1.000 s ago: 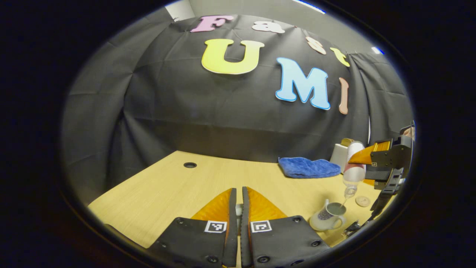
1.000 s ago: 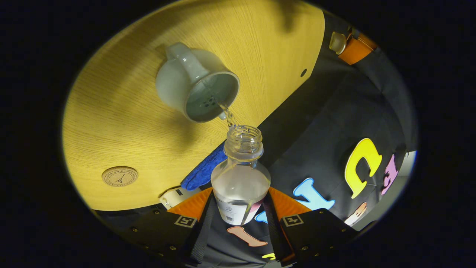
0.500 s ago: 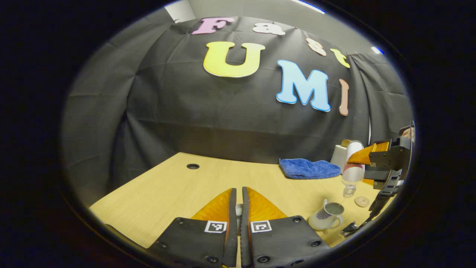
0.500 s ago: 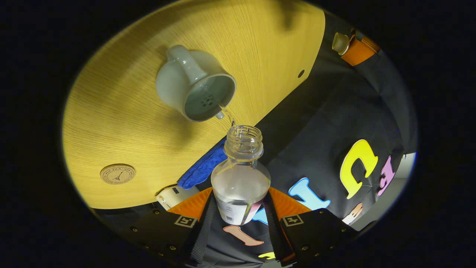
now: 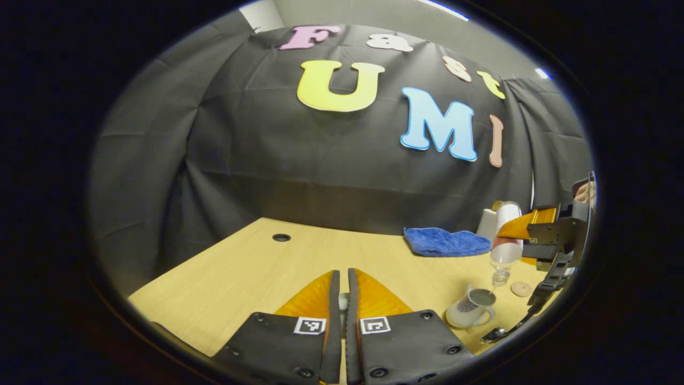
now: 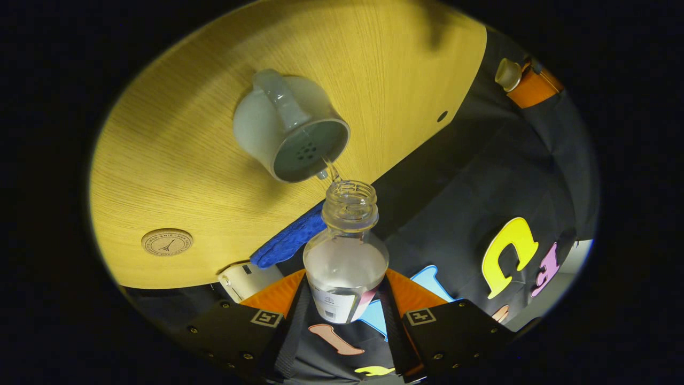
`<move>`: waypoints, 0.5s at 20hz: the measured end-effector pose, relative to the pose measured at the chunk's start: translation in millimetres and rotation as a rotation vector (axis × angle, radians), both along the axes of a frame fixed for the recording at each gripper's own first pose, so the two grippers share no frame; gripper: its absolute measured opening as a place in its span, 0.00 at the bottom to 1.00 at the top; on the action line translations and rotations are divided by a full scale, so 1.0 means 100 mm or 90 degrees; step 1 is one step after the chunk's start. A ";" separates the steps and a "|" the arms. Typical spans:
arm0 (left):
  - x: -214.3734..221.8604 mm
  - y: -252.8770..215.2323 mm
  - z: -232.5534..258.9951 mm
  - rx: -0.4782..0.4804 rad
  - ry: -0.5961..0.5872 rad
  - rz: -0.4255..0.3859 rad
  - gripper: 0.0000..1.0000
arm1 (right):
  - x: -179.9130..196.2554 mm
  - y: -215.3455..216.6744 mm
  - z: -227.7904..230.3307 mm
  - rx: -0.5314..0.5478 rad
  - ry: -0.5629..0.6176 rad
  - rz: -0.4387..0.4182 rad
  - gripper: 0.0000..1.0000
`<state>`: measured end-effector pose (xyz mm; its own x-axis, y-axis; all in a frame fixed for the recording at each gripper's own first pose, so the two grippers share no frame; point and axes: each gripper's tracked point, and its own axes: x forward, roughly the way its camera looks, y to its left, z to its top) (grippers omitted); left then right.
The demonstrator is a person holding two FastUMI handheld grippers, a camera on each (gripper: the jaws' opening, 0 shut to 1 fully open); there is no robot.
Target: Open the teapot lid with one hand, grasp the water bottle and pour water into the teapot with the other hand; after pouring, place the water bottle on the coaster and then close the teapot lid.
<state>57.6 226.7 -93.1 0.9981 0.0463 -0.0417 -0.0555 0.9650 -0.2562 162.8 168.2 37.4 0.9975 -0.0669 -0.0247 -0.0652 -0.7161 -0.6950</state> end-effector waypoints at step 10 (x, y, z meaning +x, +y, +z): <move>-0.05 0.03 -0.09 -0.022 -0.004 0.001 0.10 | -0.01 -0.02 0.08 -0.058 0.005 -0.030 0.68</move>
